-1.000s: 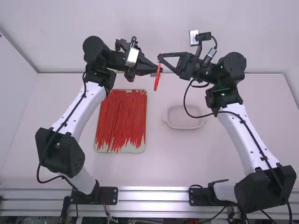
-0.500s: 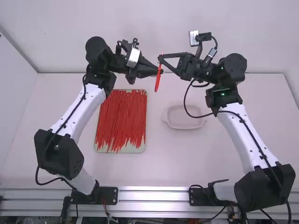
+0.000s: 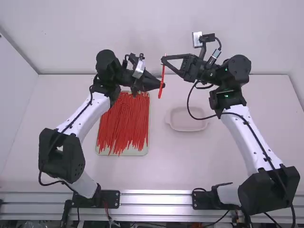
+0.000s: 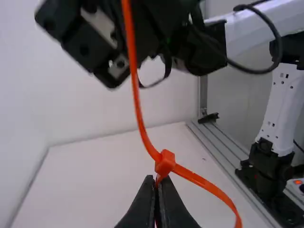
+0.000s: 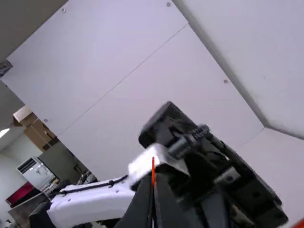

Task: Fasten the cable tie

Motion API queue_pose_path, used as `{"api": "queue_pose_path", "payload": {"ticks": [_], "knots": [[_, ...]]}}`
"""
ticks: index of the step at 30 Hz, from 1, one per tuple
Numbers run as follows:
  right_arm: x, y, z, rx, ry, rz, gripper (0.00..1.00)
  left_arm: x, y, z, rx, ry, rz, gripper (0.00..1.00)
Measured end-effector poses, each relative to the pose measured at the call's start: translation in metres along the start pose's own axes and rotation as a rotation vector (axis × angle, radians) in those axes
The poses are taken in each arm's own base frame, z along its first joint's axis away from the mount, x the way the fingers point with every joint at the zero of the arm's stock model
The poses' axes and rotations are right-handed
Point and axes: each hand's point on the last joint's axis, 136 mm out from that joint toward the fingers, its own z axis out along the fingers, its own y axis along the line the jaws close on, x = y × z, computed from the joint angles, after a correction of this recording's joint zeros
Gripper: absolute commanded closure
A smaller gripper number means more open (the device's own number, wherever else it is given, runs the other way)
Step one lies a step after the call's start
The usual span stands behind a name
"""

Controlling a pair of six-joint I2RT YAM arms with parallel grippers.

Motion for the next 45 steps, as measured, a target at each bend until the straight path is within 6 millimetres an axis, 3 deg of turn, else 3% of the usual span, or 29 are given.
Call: {"api": "queue_pose_path", "payload": {"ticks": [8,12,17,21,23,24,25,27,28,29,36,40,45], "knots": [[-0.002,-0.003,-0.006,0.010,0.000,0.014,1.00,0.055,-0.014,-0.001,0.004,0.006,-0.173,0.98],[0.000,-0.004,-0.007,0.006,0.017,0.015,1.00,0.073,-0.022,-0.001,0.005,0.007,-0.234,0.98],[0.004,-0.011,-0.013,0.016,0.028,0.031,1.00,0.082,-0.028,-0.001,0.006,0.008,-0.264,0.98],[0.002,-0.013,-0.015,0.021,0.021,0.015,1.00,0.076,-0.028,-0.001,0.003,0.004,-0.218,0.98],[-0.002,-0.017,-0.021,0.040,0.010,0.000,0.84,0.071,-0.029,-0.001,0.003,0.001,-0.172,0.98],[-0.005,-0.022,-0.026,0.061,0.003,0.006,0.64,0.067,-0.030,-0.001,0.004,-0.001,-0.137,0.98],[-0.008,-0.027,-0.031,0.084,-0.001,0.016,0.50,0.064,-0.030,-0.001,0.004,-0.004,-0.110,0.98],[-0.008,-0.039,-0.042,0.133,0.000,0.045,0.32,0.053,-0.031,-0.001,-0.009,-0.014,-0.057,0.98],[-0.008,-0.042,-0.045,0.142,0.004,0.048,0.29,0.050,-0.032,-0.002,-0.013,-0.018,-0.048,0.98],[-0.005,-0.046,-0.048,0.153,0.012,0.059,0.02,0.046,-0.032,-0.002,-0.018,-0.024,-0.036,0.98],[0.025,-0.063,-0.051,0.186,0.104,0.089,0.02,0.019,-0.034,-0.008,-0.040,-0.046,-0.094,0.98],[0.042,-0.058,-0.038,0.153,0.158,0.043,0.02,0.003,-0.024,-0.013,-0.052,-0.046,-0.137,0.98],[0.053,-0.046,-0.021,0.095,0.196,-0.014,0.02,-0.004,-0.014,-0.013,-0.055,-0.044,-0.200,0.98]]}}
